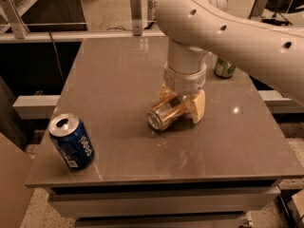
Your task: Place orange can upright
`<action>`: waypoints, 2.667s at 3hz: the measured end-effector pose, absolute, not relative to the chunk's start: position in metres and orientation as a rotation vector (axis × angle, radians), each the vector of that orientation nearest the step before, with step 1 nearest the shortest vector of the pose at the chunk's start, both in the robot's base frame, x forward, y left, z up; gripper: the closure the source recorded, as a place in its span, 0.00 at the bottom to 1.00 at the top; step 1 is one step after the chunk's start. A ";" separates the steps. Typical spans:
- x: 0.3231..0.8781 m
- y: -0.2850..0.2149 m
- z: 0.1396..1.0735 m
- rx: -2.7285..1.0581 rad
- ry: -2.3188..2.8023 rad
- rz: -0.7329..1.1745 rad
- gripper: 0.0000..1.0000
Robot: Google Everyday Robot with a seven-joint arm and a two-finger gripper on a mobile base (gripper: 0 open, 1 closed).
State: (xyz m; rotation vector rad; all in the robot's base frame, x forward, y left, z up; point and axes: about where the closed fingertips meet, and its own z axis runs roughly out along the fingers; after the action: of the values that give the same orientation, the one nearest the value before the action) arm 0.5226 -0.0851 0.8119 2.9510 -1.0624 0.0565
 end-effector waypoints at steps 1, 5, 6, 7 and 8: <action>0.525 -0.087 0.815 2.951 -1.059 0.066 0.65; 0.546 -0.093 0.853 3.006 -0.954 0.166 1.00; 0.548 -0.093 0.861 3.045 -0.861 0.209 1.00; 0.547 -0.096 0.867 3.066 -0.790 0.248 1.00; 0.540 -0.103 0.871 3.084 -0.766 0.276 1.00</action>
Offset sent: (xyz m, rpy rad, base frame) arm 0.0120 -0.0055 0.0172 -0.0088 -0.0114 0.0005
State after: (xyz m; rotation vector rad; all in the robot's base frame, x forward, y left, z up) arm 0.5399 -0.1031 0.8708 3.0844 -0.7660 0.2756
